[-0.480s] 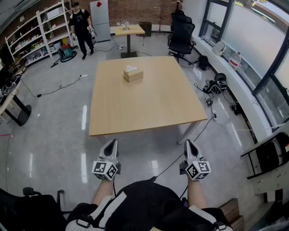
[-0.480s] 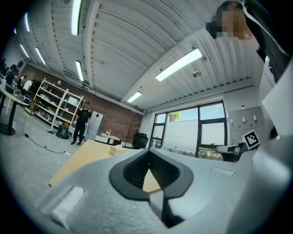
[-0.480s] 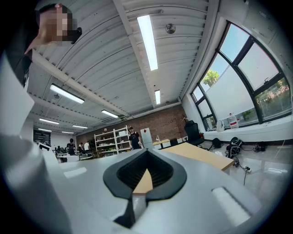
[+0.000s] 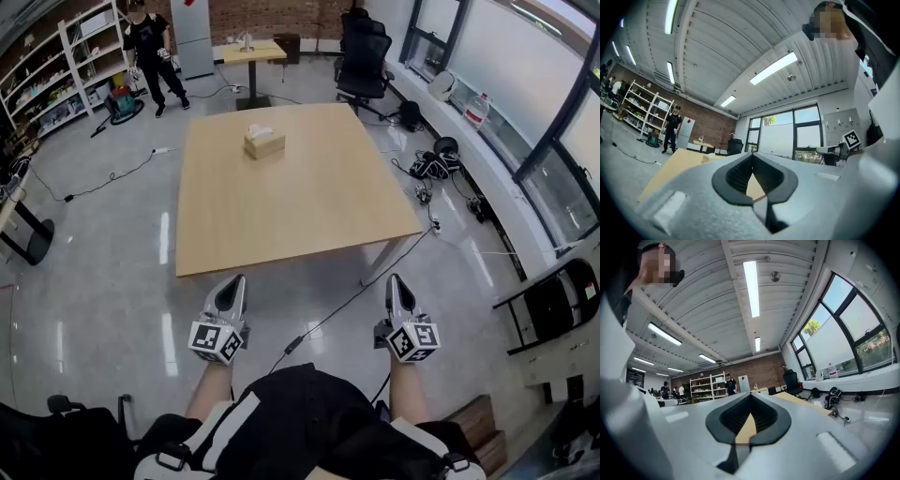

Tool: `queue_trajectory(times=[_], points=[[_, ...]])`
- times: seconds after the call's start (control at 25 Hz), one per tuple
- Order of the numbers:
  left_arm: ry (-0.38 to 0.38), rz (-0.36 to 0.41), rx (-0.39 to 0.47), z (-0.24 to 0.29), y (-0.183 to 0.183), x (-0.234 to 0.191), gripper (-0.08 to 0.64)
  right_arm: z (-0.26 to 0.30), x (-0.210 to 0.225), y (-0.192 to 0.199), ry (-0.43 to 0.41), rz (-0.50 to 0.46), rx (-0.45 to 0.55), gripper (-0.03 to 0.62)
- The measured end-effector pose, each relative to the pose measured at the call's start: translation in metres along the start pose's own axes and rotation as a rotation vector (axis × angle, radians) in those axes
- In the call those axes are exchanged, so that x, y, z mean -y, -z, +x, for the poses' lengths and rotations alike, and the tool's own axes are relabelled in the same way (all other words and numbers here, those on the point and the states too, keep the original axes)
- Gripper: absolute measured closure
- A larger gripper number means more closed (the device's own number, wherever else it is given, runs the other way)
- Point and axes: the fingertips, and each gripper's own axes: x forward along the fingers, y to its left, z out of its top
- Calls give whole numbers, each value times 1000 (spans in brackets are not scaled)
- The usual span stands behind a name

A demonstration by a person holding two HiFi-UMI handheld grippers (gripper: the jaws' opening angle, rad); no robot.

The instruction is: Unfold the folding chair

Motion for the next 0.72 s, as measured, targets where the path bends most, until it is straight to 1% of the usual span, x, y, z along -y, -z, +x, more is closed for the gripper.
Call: queue_trajectory(times=[0.12,0.24,0.36,0.52,0.72], points=[[37,-10,-9,8,3,4,560,-8,0,-5,12,13,26,588],[93,-18,-21,21,7,13,560,-22,7,-13,55,8,56,586],[159,-31,-35,36,10,25,560,-43,21,-18,133,-1,64,586],[270,-93,-39,54,13,44,560,-78,35,-21,251,-9,65,586],[404,-90,-76,77,25,78,560,-134,49,-24,398,-26,86,586]])
